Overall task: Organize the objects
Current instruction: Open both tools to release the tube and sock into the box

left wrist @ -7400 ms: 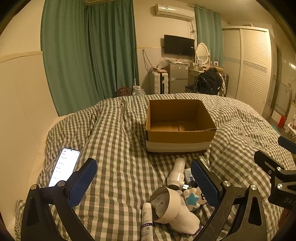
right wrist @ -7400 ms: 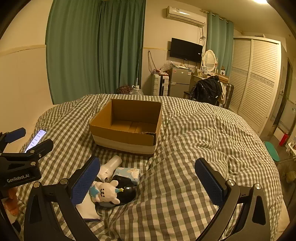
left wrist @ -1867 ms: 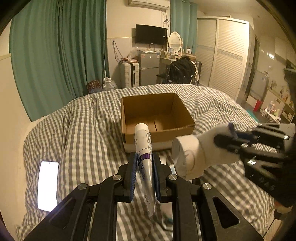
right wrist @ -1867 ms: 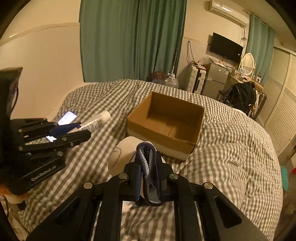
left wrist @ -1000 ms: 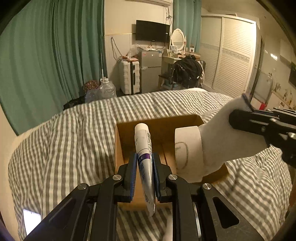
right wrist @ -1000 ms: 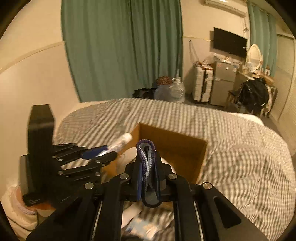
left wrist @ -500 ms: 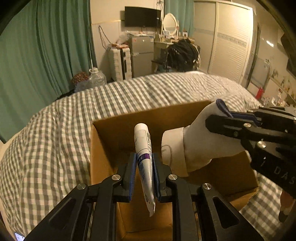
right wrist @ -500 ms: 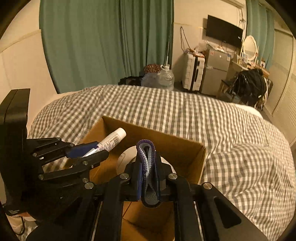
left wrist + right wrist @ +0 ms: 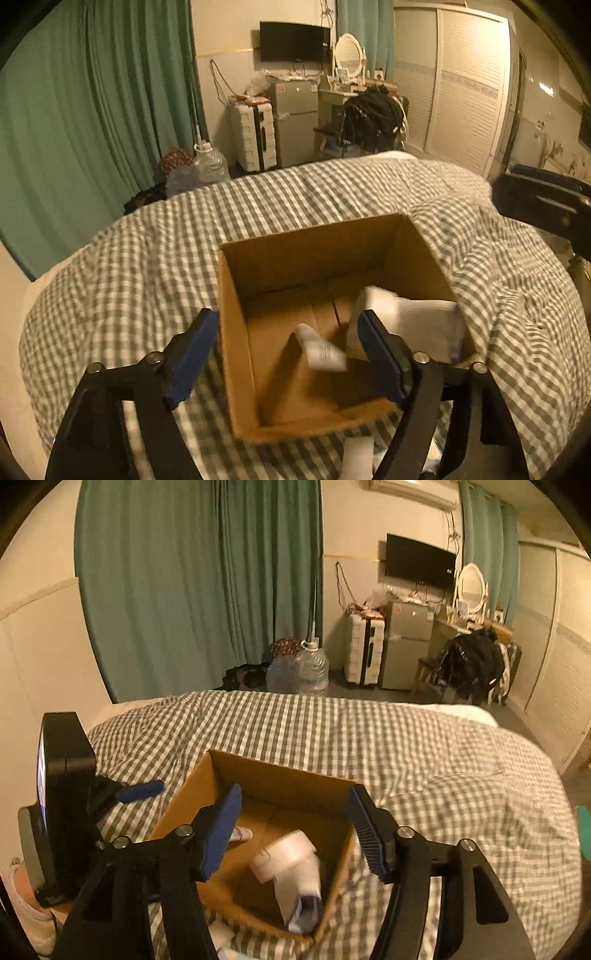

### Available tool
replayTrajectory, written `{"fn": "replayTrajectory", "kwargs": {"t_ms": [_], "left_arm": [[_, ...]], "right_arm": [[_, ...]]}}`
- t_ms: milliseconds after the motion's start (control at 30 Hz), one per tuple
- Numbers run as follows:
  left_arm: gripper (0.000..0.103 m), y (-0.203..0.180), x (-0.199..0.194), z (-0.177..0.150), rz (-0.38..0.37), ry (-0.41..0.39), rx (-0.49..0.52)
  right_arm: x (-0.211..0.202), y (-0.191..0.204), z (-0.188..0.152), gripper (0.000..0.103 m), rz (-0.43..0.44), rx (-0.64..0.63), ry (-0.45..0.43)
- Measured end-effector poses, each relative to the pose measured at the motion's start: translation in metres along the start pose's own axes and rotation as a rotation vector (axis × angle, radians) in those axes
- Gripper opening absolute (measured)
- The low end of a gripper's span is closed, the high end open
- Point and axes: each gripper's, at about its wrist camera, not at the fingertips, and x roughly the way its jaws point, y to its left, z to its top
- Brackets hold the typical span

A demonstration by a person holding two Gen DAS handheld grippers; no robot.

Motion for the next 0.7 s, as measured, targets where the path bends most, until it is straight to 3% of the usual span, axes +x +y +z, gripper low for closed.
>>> {"fn": "replayTrajectory", "kwargs": {"t_ms": [267, 367, 433, 700], "left_arm": [[0.085, -0.006, -0.074, -0.015, 0.037, -0.051, -0.003], [0.094, -0.007, -0.099, -0.025, 0.051, -0.074, -0.015], [0.094, -0.007, -0.116, -0.036, 0.053, -0.085, -0.024], [0.095, -0.01, -0.127, -0.082, 0.119, -0.054, -0.03]], "right_arm": [[-0.078, 0.01, -0.01, 0.071, -0.031, -0.031, -0.03], [-0.109, 0.017, -0.015, 0.074, -0.038, -0.039, -0.056], [-0.127, 0.023, -0.019, 0.075, -0.041, -0.046, -0.07], [-0.161, 0.049, -0.06, 0.079, -0.042, -0.076, -0.052]]}}
